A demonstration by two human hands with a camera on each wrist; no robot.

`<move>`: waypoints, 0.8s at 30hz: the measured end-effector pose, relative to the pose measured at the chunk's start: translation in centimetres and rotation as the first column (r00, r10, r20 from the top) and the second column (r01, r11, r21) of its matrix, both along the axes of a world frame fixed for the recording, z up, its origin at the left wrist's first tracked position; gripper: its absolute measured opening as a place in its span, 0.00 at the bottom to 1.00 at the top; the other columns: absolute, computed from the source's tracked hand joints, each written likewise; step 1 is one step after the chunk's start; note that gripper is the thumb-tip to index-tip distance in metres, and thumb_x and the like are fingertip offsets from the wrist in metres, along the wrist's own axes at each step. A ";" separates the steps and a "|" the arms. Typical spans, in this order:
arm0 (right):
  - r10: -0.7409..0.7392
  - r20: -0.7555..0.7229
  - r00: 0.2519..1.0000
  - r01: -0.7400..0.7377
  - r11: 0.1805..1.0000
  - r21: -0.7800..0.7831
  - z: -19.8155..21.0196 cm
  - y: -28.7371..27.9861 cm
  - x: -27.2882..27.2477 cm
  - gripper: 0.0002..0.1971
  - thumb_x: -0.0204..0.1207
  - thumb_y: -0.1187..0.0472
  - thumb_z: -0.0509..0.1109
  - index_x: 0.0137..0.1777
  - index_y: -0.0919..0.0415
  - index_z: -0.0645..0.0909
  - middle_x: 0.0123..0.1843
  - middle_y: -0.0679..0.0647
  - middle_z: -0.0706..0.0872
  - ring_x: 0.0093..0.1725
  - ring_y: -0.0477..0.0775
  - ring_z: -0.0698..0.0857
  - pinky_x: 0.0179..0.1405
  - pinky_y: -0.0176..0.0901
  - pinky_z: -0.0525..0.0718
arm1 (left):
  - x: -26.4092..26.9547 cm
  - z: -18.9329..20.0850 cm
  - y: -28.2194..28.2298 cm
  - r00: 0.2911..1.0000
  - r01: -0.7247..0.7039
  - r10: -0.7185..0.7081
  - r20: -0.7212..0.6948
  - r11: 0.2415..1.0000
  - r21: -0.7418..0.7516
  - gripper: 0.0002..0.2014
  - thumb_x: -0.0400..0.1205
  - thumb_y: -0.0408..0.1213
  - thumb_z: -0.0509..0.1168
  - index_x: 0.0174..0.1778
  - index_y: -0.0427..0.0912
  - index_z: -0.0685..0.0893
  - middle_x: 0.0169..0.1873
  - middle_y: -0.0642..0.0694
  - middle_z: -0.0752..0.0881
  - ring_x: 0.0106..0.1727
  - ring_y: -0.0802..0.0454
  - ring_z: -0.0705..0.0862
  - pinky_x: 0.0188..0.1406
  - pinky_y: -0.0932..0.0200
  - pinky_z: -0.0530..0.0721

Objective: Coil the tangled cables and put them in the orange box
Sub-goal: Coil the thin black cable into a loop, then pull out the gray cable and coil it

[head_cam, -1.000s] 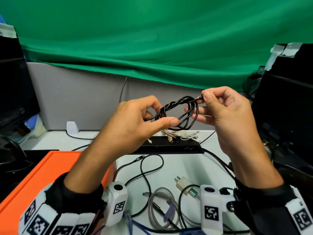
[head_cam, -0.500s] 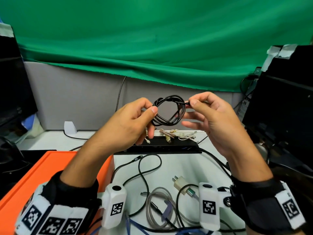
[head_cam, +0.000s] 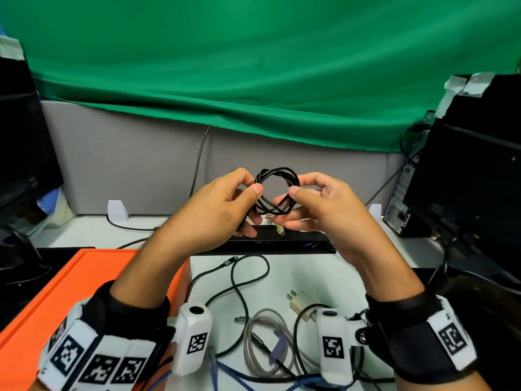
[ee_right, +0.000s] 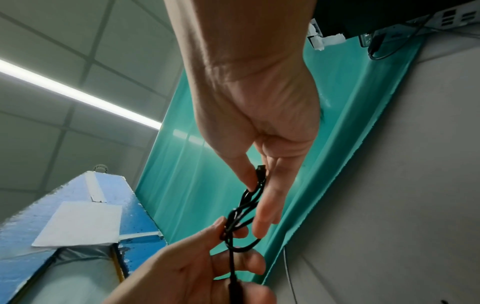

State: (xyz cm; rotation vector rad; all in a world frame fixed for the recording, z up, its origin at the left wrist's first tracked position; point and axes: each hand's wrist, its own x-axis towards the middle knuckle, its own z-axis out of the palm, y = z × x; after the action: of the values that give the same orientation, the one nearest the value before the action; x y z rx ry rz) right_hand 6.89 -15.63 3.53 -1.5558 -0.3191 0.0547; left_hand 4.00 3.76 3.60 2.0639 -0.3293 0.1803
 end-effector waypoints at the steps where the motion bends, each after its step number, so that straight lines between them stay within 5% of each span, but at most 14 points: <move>1: -0.003 -0.004 1.000 0.003 1.000 -0.012 -0.1 -0.1 0.2 0.07 0.86 0.63 0.68 0.62 0.63 0.78 0.49 0.58 0.95 0.42 0.63 0.95 0.38 0.41 0.92 | 0.0 -0.1 0.0 1.000 -0.015 0.015 0.000 1.000 0.020 0.11 0.88 0.54 0.59 0.49 0.52 0.79 0.40 0.45 0.91 0.38 0.46 0.94 0.54 0.33 0.89; 6: -0.094 -0.061 0.994 0.090 0.993 -0.074 -1.4 -2.7 2.0 0.07 0.85 0.66 0.69 0.60 0.65 0.81 0.44 0.60 0.94 0.37 0.61 0.94 0.32 0.39 0.91 | -0.7 0.5 0.7 1.000 -0.023 0.021 0.009 0.987 0.156 0.15 0.83 0.65 0.56 0.52 0.61 0.81 0.46 0.57 0.92 0.42 0.58 0.92 0.56 0.41 0.88; 11: -0.162 -0.250 0.955 0.064 0.930 -0.361 -5.2 -6.8 5.5 0.08 0.85 0.67 0.69 0.58 0.74 0.81 0.41 0.72 0.92 0.34 0.59 0.93 0.28 0.37 0.89 | -1.9 1.3 1.0 0.995 0.098 -0.088 -0.046 0.947 0.305 0.14 0.84 0.62 0.58 0.52 0.60 0.83 0.45 0.58 0.92 0.42 0.59 0.92 0.53 0.43 0.88; 14: -0.183 -0.374 0.909 -0.003 0.896 -0.445 -7.2 -8.2 6.8 0.07 0.84 0.68 0.70 0.56 0.73 0.80 0.35 0.69 0.91 0.37 0.61 0.93 0.26 0.38 0.88 | -2.5 1.4 0.7 0.977 0.207 -0.167 -0.134 0.896 0.393 0.15 0.83 0.62 0.59 0.52 0.57 0.84 0.45 0.57 0.92 0.43 0.58 0.91 0.54 0.44 0.88; 24: -0.313 -0.425 0.849 0.029 0.831 -0.556 -10.2 -7.6 9.6 0.16 0.83 0.68 0.72 0.64 0.78 0.74 0.48 0.75 0.88 0.34 0.66 0.93 0.27 0.46 0.91 | -2.7 1.2 0.1 0.975 0.221 -0.176 -0.139 0.859 0.462 0.13 0.86 0.59 0.58 0.53 0.57 0.84 0.43 0.58 0.92 0.42 0.62 0.90 0.54 0.44 0.89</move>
State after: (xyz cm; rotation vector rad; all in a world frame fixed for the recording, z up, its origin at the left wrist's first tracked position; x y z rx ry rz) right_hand 16.50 -23.21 -6.68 -2.0474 0.2923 0.4308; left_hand 1.28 3.86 4.81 2.4943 -0.5724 -0.1396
